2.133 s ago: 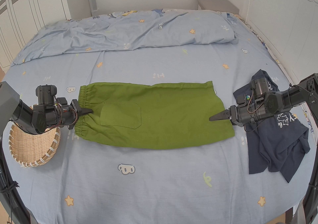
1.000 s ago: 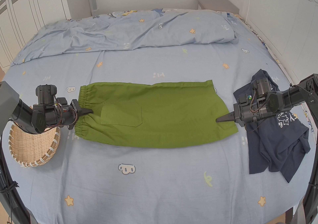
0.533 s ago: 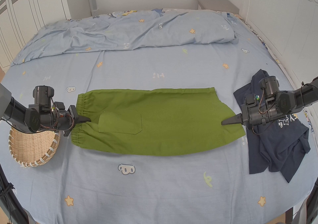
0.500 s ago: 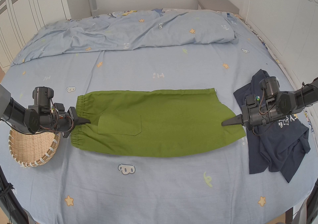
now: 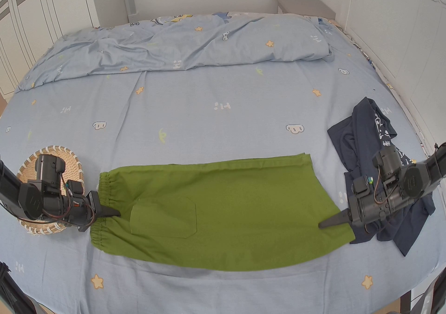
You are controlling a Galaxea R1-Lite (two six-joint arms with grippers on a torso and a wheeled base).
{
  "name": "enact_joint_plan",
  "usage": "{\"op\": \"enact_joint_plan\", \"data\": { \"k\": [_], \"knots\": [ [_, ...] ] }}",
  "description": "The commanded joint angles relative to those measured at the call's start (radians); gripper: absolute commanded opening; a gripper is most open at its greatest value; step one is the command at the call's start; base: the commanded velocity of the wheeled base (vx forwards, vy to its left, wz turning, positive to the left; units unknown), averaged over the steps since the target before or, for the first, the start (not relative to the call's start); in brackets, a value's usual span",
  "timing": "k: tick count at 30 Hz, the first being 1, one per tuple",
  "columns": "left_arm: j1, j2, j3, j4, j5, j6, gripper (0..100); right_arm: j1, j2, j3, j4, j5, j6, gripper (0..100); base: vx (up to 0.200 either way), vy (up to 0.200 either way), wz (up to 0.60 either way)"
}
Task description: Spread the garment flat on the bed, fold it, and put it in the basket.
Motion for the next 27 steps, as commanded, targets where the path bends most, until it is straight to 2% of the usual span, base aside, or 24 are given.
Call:
{"op": "enact_joint_plan", "data": {
  "k": [1, 2, 5, 8, 15, 21, 22, 27],
  "knots": [
    [0.009, -0.122, 0.187, -0.004, 0.002, 0.057, 0, 0.046, -0.120, 0.257, -0.128, -0.006, -0.011, 0, 0.000, 0.000, 0.00],
    [0.009, -0.122, 0.187, -0.004, 0.002, 0.057, 0, 0.046, -0.120, 0.257, -0.128, -0.006, -0.011, 0, 0.000, 0.000, 0.00],
    [0.035, -0.174, 0.263, -0.022, -0.003, 0.067, 0, 0.068, -0.140, 0.407, -0.272, -0.011, -0.007, 0, 0.000, 0.000, 0.00],
    [0.047, -0.183, 0.286, -0.024, -0.006, 0.083, 0, 0.069, -0.138, 0.452, -0.329, -0.011, -0.003, 0, 0.000, 0.000, 0.00],
    [0.052, -0.174, 0.341, -0.028, -0.006, 0.143, 0, 0.071, -0.126, 0.475, -0.346, -0.012, -0.010, 0, 0.000, 0.000, 0.00],
    [0.052, -0.179, 0.352, -0.037, -0.003, 0.159, 0, 0.071, -0.103, 0.473, -0.346, -0.015, -0.016, 0, 0.000, 0.000, 0.00],
    [0.052, -0.179, 0.353, -0.039, -0.001, 0.159, 0, 0.076, -0.097, 0.473, -0.347, -0.015, -0.016, 100, 0.000, 0.000, 0.00],
    [0.053, -0.185, 0.352, -0.039, 0.002, 0.160, 0, 0.080, -0.092, 0.473, -0.349, -0.015, -0.014, 100, 0.000, 0.000, 0.00]
  ]
}}
